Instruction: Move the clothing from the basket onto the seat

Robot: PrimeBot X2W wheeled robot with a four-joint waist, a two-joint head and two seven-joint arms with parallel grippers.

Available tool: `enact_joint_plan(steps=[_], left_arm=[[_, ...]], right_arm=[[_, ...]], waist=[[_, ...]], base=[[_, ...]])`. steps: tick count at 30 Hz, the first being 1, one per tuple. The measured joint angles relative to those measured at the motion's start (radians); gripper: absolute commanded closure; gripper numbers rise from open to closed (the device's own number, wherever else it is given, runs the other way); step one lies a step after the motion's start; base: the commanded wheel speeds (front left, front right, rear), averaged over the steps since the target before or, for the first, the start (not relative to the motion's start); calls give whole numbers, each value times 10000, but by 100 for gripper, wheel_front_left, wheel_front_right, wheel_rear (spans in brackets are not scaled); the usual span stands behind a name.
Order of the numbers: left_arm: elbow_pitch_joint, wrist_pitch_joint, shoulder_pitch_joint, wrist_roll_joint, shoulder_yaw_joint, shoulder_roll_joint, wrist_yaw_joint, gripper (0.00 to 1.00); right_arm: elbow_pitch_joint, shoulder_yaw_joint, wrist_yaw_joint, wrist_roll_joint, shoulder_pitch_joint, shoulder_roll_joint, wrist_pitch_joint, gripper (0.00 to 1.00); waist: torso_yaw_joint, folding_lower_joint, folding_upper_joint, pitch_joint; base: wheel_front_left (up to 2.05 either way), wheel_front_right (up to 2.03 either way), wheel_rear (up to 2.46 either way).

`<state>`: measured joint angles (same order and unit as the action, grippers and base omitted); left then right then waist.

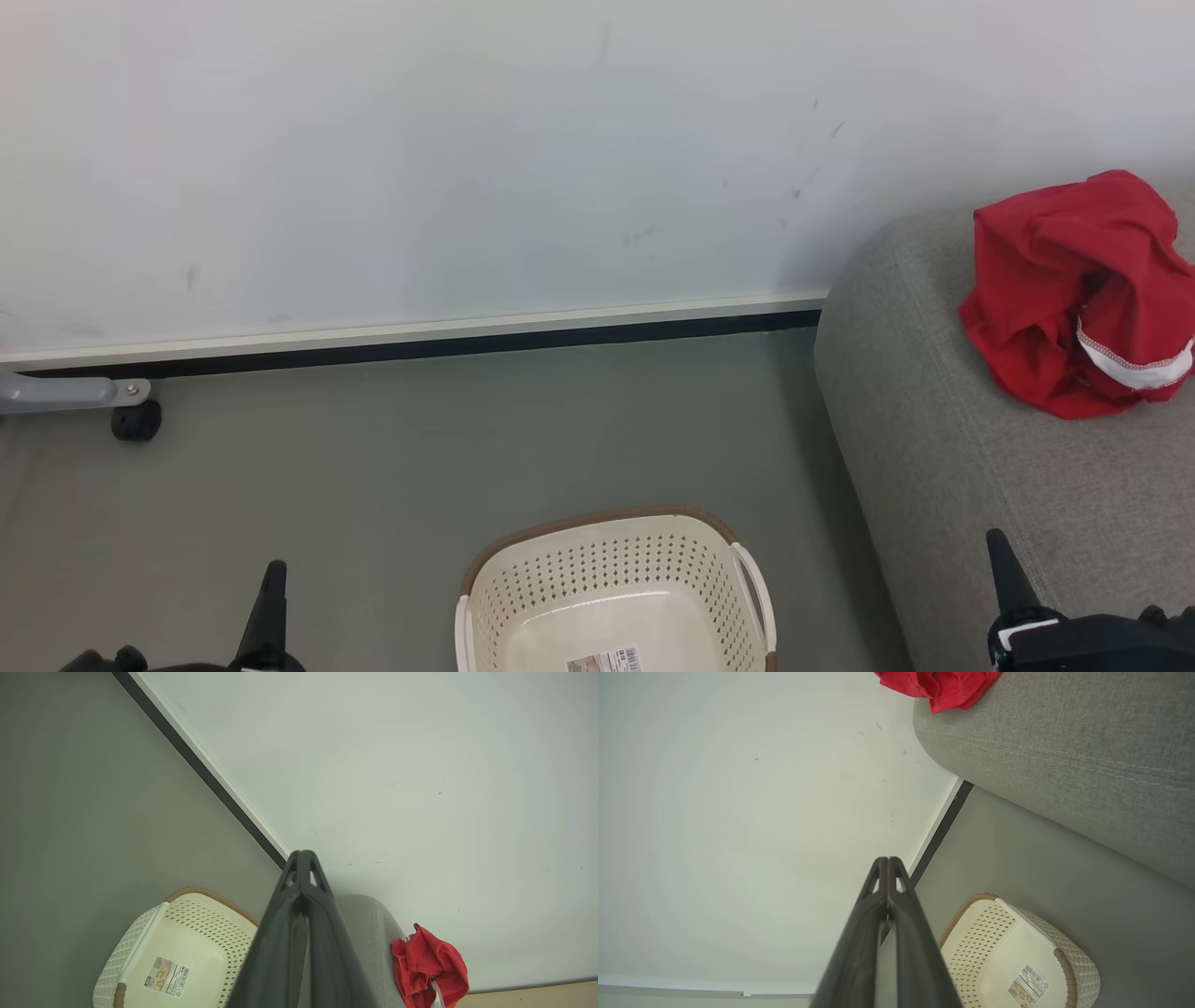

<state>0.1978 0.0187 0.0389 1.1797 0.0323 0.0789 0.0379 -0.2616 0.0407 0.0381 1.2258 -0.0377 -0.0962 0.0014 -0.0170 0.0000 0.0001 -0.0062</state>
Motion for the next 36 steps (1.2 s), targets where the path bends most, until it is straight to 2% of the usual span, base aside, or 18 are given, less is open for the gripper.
enact_joint_plan(steps=[28,36], left_arm=[[865,857,-1004,3806,539,-309,771,100],[943,947,-1185,4203,575,-366,853,100]], right_arm=[[-341,-1590,734,3398,-384,476,1035,100],[-370,-1733,823,3699,-547,514,1120,100]], waist=[[157,0,0,75],[170,1,0,81]], base=[[0,0,0],[0,0,0]])
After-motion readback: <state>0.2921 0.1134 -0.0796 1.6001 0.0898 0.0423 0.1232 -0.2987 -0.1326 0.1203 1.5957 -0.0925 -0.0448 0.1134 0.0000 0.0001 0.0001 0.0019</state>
